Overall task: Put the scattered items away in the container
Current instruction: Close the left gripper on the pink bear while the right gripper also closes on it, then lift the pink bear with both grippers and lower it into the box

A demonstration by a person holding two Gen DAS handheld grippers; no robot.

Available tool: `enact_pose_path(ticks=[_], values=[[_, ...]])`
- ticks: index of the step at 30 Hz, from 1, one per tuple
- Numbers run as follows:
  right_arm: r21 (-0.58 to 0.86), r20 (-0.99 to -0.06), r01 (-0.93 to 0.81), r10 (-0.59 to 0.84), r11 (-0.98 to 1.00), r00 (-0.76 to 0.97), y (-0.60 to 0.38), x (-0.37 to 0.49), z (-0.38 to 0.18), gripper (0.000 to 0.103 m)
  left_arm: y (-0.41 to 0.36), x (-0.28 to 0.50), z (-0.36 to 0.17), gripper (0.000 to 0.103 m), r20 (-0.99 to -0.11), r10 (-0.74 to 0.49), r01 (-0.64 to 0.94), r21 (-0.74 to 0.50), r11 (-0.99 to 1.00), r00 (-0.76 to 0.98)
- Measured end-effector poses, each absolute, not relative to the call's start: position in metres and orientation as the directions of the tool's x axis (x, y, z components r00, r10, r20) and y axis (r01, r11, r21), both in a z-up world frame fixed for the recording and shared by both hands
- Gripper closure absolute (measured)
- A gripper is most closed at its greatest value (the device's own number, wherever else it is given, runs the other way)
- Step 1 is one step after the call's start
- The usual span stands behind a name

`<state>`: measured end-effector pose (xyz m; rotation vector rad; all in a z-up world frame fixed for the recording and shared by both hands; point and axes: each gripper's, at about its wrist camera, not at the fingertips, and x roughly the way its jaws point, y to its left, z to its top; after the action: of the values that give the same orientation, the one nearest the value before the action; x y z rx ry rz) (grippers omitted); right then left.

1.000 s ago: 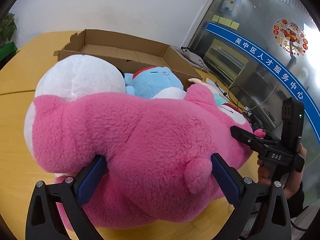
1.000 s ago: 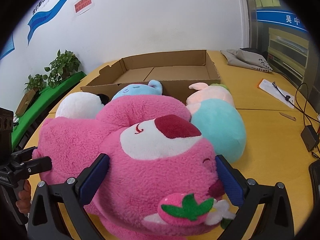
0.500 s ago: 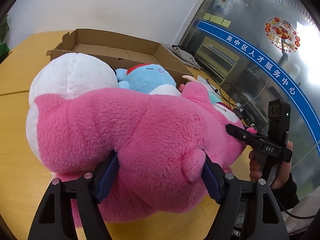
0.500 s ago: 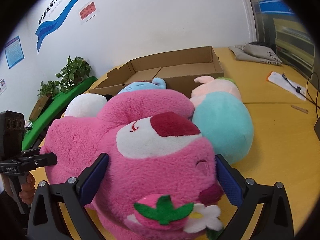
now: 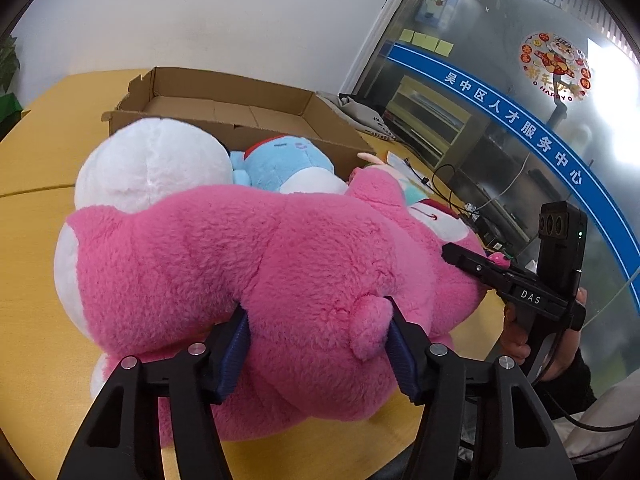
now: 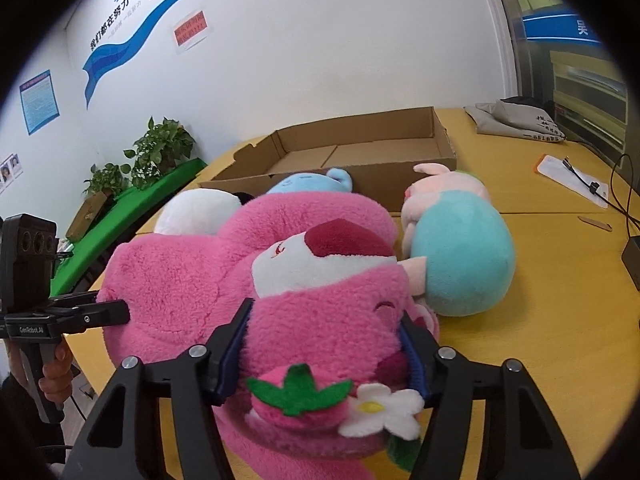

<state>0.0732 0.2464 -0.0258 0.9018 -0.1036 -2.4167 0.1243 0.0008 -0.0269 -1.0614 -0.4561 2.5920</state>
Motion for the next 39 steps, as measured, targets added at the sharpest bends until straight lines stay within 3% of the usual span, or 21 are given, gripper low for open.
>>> enact_pose_path(ticks=[9,13,18,26,30,35,37,39], values=[[0.333,-0.52,0.486,-0.588,-0.808,-0.62,0.246,0.055,0.012,0.041,-0.006,0.112,0.034,0.037,-0.559,0.365,-0.196,-0.339,-0.92,-0.744],[0.305,-0.468,0.509,-0.592,-0.805,-0.656,0.238,0.027,0.048,0.041,-0.014,0.077,0.07,0.038,-0.534,0.363,-0.219,-0.314,-0.924,-0.764],[0.29,-0.433,0.5,-0.578,-0.816,-0.692,0.229,-0.042,0.088,0.041,-0.028,-0.001,0.105,0.038,-0.52,0.35,-0.246,-0.26,-0.934,-0.779],[0.318,-0.447,0.463,-0.562,-0.827,-0.696,0.213,-0.195,0.11,0.041,-0.056,-0.17,0.131,0.038,-0.571,0.35,-0.251,-0.248,-0.936,-0.742],[0.293,-0.481,0.42,-0.512,-0.859,-0.711,0.204,-0.269,0.103,0.041,-0.061,-0.262,0.112,0.038,-0.629,0.37,-0.226,-0.3,-0.927,-0.683],[0.251,-0.623,0.324,-0.408,-0.912,-0.667,0.195,-0.358,0.047,0.041,-0.06,-0.357,0.025,0.038,-0.745,0.388,-0.142,-0.374,-0.916,-0.543],[0.222,-0.699,0.289,-0.359,-0.931,-0.619,0.19,-0.387,0.011,0.041,-0.059,-0.381,-0.022,0.048,-0.795,0.388,-0.085,-0.396,-0.914,-0.466],[0.202,-0.733,0.271,-0.329,-0.941,-0.595,0.186,-0.403,-0.016,0.041,-0.065,-0.393,-0.051,0.05,-0.788,0.418,-0.046,-0.447,-0.893,-0.452]])
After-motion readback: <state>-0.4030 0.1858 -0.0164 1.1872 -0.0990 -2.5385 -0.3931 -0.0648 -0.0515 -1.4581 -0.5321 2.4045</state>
